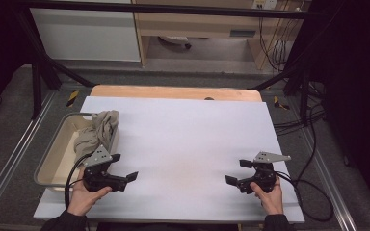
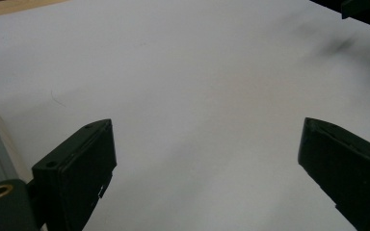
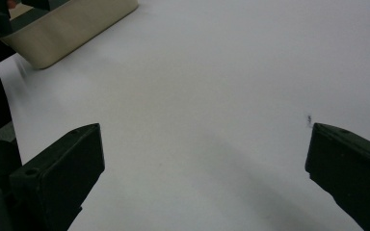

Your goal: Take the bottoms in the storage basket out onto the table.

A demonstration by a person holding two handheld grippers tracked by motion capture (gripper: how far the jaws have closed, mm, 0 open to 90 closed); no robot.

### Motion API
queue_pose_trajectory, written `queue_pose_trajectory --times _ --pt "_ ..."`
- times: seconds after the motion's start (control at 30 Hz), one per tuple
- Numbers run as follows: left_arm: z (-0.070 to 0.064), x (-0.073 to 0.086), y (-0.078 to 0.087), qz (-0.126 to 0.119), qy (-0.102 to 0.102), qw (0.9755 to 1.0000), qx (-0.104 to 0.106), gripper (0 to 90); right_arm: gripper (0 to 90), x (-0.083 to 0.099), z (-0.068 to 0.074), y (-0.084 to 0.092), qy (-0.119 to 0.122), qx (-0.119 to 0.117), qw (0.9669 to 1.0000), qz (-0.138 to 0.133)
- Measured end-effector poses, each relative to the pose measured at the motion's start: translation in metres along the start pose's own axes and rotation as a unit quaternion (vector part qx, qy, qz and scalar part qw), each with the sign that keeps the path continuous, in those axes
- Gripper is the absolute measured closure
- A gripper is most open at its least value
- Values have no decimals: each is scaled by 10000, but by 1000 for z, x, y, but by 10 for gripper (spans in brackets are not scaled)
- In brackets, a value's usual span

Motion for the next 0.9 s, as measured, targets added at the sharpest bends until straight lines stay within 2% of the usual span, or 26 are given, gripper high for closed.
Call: queue_pose_trajectory --times 0.9 --pt "14 -5 16 40 70 9997 -215 53 6 1 0 0 -13 9 10000 61"
Point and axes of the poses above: each handheld gripper's, and its own axes: y roughly backward along the jaws, x roughly out of its underside, z roughly to its left, the point moved 7 cm from there along -y, roughly forward along the jaws, and after that the axes turned 11 degrees about -z, right-handed, at the moved point
